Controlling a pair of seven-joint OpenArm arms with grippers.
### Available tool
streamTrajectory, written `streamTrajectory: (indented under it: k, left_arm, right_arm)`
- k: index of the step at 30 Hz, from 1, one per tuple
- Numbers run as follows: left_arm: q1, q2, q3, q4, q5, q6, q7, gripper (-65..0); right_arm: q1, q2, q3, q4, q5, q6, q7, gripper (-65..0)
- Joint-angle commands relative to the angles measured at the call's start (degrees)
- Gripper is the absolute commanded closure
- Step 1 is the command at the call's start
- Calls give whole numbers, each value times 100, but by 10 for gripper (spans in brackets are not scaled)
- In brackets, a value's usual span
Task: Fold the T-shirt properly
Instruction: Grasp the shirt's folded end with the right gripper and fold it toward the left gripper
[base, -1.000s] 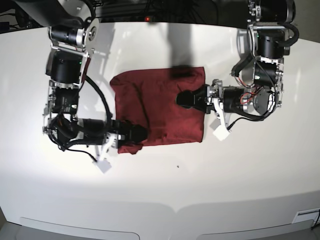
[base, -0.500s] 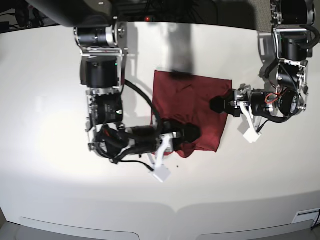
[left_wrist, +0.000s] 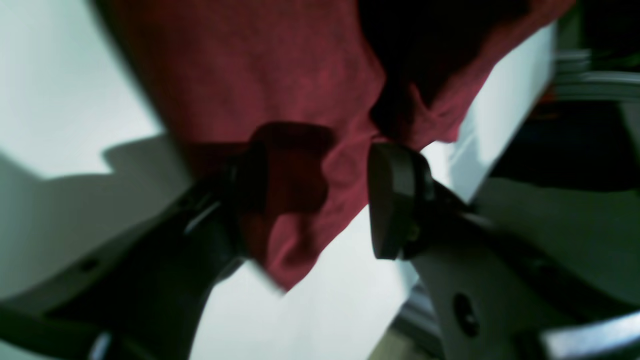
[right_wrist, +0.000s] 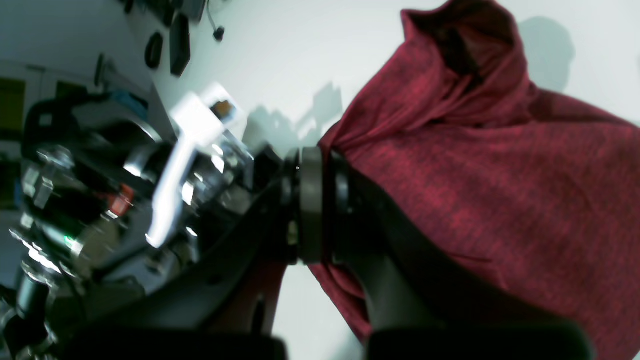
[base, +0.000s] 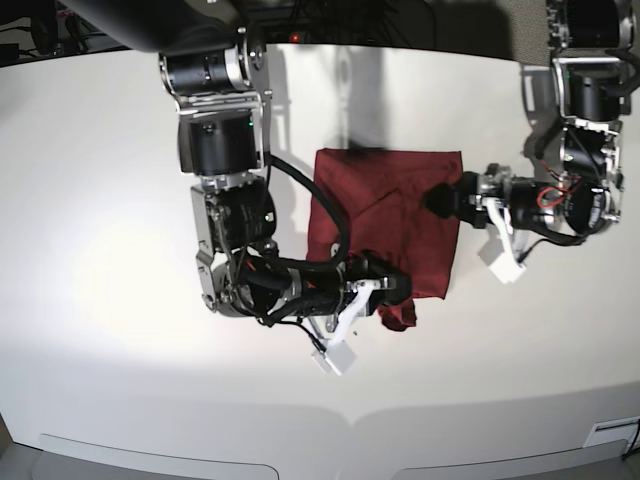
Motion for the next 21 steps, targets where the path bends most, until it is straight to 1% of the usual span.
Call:
streamTrajectory:
  k: [1, 4, 6, 8, 9, 10, 12, 13, 14, 16, 18, 19, 20, 21]
  left_arm:
    - [-153, -146, -31, 275, -160, -45, -46, -317]
    - [-140, -396, -31, 734, -160, -45, -50, -317]
    - [-142, -492, -31, 903, -160, -45, -68, -317]
    - [-142, -501, -31, 922, -160, -45, -74, -317]
    - [-136, -476, -31, 922, -157, -45, -70, -317]
    - [-116, -463, -31, 922, -160, -45, -72, -317]
    - [-72, -455, -31, 922, -160, -45, -90, -317]
    - [-42, -455, -31, 922, -157, -45, -90, -317]
    - [-17, -455, -31, 922, -157, -45, -87, -317]
    - [59, -455, -31, 922, -157, -45, -94, -317]
    - [149, -455, -31, 922, -160, -45, -92, -317]
    - [190, -455, -31, 922, -160, -45, -92, -317]
    - [227, -457, -31, 922, -160, -45, -94, -317]
    - [256, -455, -31, 922, -162, -45, -98, -317]
  right_arm:
    - [192, -29, -33, 103, 153, 32, 98, 0]
    - [192, -29, -39, 103, 184, 32, 101, 0]
    - [190, -29, -39, 103, 448, 32, 96, 0]
    - [192, -29, -39, 103, 1034, 32, 96, -170]
    - [192, -29, -50, 103, 1434, 32, 68, -230]
    - [192, -29, -87, 103, 1864, 32, -9, -262]
    - [195, -29, -227, 103, 2726, 32, -201, -266]
    - [197, -29, -310, 103, 3014, 32, -264, -266]
    - [210, -29, -393, 103, 3145, 32, -280, -266]
    - [251, -29, -522, 103, 3250, 32, -393, -266]
    - [323, -29, -603, 103, 3167, 32, -531, -265]
    - [361, -29, -603, 103, 2983, 32, -496, -265]
    - [409, -29, -588, 103, 2653, 32, -393, -265]
    - [470, -29, -566, 103, 2192, 32, -229, -265]
